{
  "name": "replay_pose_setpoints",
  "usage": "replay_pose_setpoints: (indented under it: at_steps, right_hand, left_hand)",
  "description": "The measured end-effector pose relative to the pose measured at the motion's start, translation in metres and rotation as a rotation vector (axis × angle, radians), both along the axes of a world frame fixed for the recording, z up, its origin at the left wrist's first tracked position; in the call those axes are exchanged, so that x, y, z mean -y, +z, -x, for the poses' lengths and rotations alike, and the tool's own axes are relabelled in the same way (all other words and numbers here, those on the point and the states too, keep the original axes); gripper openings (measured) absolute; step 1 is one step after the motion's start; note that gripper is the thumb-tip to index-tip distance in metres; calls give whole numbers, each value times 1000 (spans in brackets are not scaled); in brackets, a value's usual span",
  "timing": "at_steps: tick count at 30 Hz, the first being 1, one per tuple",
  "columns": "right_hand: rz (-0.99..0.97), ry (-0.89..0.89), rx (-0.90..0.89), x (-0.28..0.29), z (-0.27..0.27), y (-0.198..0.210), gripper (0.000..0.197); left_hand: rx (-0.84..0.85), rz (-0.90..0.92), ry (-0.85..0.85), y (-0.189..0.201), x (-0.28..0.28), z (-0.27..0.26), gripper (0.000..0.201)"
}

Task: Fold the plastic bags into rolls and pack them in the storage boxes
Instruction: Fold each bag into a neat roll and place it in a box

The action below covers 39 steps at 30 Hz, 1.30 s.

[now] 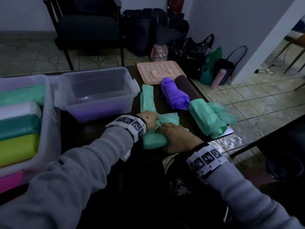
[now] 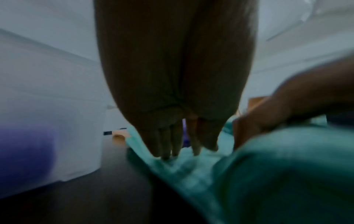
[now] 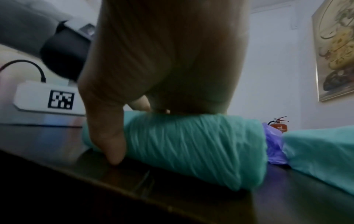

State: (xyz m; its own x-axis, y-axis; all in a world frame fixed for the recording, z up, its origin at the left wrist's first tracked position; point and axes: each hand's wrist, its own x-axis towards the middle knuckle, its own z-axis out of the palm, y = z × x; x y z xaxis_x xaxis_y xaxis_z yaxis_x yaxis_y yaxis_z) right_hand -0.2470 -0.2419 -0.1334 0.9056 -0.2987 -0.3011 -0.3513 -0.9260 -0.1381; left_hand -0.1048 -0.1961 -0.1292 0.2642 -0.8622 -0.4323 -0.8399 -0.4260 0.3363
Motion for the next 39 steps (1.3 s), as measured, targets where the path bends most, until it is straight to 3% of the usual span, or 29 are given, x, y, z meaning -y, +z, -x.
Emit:
replay_pose_setpoints:
  at_steps: [4, 10, 18, 23, 28, 31, 36, 39]
  right_hand:
    - [15, -3, -8, -1, 0, -2, 71]
    - [-27, 21, -24, -6, -7, 3, 73]
    - [-222, -71, 66, -4, -4, -3, 72]
    - [-245, -100, 126, 2, -4, -8, 58]
    - [-249, -74, 84, 10, -8, 0, 62]
    - [-282, -87, 32, 15, -8, 7, 61]
    - [-408, -171, 70, 24, -8, 5, 47]
    - [-284, -146, 33, 24, -9, 5, 48]
  left_hand:
    - [34, -29, -140, -11, -11, -10, 51]
    - [39, -3, -218, -10, -18, -18, 53]
    - [-17, 46, -184, -18, -18, -23, 54]
    - [-81, 119, -79, -19, -24, -28, 57]
    - [-62, 403, 34, 6, -37, -16, 27]
    - [-189, 392, 73, 23, -48, -5, 21]
    - [-151, 198, 12, 23, -62, 9, 54]
    - [-81, 135, -20, 19, -59, 12, 67]
